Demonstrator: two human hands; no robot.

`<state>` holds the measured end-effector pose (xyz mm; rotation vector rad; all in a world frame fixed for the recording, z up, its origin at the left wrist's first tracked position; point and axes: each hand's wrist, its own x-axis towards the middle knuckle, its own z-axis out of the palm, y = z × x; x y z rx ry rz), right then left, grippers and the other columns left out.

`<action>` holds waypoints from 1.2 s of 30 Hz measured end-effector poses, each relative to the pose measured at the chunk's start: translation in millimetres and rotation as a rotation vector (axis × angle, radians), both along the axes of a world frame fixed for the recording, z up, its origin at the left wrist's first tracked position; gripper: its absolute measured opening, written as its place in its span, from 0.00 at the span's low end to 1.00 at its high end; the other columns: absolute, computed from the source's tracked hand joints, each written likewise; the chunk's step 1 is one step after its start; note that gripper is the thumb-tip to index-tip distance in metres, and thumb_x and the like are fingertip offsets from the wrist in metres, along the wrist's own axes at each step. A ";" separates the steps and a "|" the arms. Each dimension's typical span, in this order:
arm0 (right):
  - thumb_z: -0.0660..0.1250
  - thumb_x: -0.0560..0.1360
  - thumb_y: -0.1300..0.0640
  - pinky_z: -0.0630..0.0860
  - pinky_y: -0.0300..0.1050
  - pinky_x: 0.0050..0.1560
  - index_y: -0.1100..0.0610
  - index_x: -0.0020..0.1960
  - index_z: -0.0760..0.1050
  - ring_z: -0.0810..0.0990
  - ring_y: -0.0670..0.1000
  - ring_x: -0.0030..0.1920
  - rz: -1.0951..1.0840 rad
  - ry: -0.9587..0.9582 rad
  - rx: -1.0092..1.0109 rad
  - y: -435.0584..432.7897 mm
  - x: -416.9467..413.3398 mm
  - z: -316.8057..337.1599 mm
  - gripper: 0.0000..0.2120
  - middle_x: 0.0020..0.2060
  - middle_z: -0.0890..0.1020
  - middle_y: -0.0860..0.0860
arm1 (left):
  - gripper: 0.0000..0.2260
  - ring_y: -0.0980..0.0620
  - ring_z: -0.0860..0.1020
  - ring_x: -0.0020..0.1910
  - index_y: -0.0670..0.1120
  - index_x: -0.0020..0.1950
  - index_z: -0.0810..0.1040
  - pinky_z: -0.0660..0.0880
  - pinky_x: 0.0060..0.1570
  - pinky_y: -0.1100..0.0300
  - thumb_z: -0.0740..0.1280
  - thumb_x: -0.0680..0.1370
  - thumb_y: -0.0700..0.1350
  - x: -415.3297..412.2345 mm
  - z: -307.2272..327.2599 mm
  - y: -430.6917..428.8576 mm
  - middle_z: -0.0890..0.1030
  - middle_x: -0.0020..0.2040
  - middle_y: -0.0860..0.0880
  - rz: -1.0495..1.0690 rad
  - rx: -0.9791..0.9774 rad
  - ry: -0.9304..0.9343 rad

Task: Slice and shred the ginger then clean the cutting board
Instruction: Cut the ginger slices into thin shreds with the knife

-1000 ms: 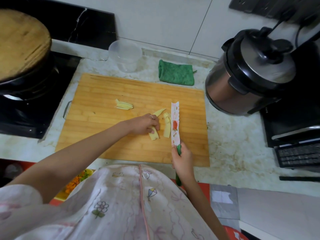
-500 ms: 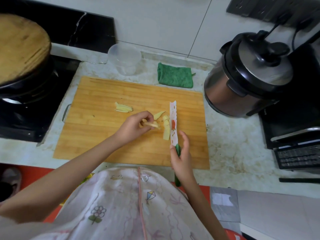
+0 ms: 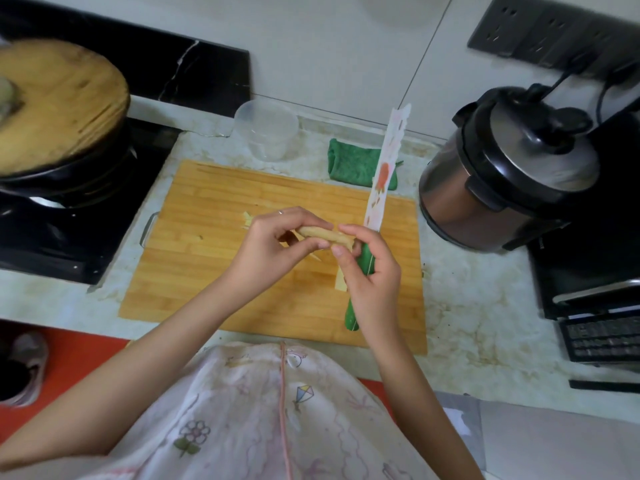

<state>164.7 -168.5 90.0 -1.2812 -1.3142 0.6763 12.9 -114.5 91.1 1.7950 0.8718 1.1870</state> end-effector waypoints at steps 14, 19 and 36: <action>0.65 0.78 0.57 0.68 0.41 0.26 0.50 0.45 0.76 0.69 0.48 0.27 -0.040 0.297 -0.219 0.3 -15.1 17.8 0.05 0.29 0.72 0.47 | 0.05 0.58 0.78 0.36 0.45 0.46 0.79 0.75 0.38 0.67 0.72 0.71 0.40 2.3 14.0 -6.6 0.81 0.37 0.54 0.002 -0.411 -0.282; 0.64 0.78 0.59 0.67 0.42 0.25 0.50 0.45 0.77 0.67 0.46 0.26 -0.017 0.402 -0.264 3.0 -18.6 27.0 0.06 0.29 0.72 0.45 | 0.07 0.58 0.81 0.38 0.43 0.46 0.79 0.77 0.41 0.65 0.71 0.69 0.41 1.9 27.2 -5.4 0.83 0.38 0.54 0.051 -0.395 -0.305; 0.55 0.81 0.59 0.64 0.34 0.22 0.58 0.59 0.74 0.66 0.44 0.26 0.266 0.916 -0.523 19.1 -21.8 56.6 0.11 0.33 0.77 0.49 | 0.07 0.55 0.79 0.38 0.43 0.47 0.84 0.75 0.39 0.62 0.73 0.71 0.35 22.2 66.9 -6.1 0.84 0.45 0.50 0.134 -0.322 -0.290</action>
